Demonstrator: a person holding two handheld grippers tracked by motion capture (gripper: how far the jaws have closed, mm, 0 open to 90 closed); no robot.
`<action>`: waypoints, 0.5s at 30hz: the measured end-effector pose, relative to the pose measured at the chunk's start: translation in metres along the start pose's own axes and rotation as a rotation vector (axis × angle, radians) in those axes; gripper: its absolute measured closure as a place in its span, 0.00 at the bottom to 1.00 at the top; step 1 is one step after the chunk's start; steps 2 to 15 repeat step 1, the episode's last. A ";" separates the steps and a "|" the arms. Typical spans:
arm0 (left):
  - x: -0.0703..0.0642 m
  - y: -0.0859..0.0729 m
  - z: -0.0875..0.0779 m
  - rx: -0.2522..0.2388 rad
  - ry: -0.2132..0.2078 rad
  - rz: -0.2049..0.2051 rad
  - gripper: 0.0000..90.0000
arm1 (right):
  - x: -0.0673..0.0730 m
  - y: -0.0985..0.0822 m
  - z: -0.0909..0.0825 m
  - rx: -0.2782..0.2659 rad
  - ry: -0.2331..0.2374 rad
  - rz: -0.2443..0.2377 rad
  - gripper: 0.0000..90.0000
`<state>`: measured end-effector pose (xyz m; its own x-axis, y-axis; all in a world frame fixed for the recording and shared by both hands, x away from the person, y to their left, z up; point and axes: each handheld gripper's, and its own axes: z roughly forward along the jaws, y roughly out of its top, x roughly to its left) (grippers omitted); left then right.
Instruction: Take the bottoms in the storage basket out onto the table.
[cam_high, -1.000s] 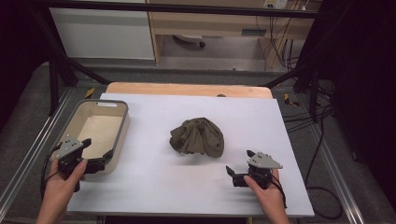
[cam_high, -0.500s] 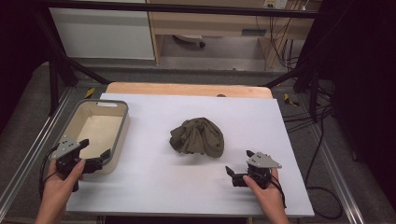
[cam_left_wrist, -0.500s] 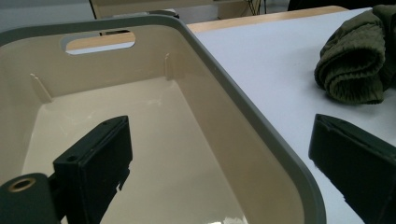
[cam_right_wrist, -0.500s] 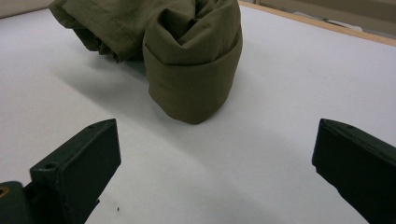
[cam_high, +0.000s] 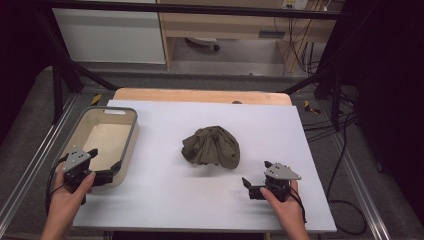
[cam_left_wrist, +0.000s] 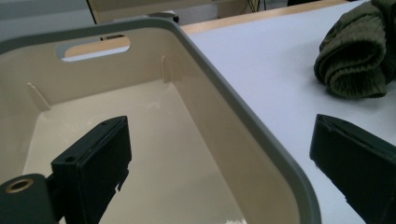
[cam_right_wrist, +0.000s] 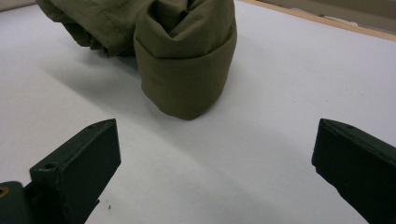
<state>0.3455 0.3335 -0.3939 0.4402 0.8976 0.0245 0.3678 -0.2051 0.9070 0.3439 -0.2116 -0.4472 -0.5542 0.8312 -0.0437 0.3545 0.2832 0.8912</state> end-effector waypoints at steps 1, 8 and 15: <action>-0.002 0.002 -0.001 -0.010 -0.001 -0.001 0.06 | -0.001 0.000 0.000 0.002 -0.013 0.006 0.02; -0.002 0.002 -0.001 -0.010 -0.001 -0.001 0.06 | -0.001 0.000 0.000 0.002 -0.013 0.006 0.02; -0.002 0.002 -0.001 -0.010 -0.001 -0.001 0.06 | -0.001 0.000 0.000 0.002 -0.013 0.006 0.02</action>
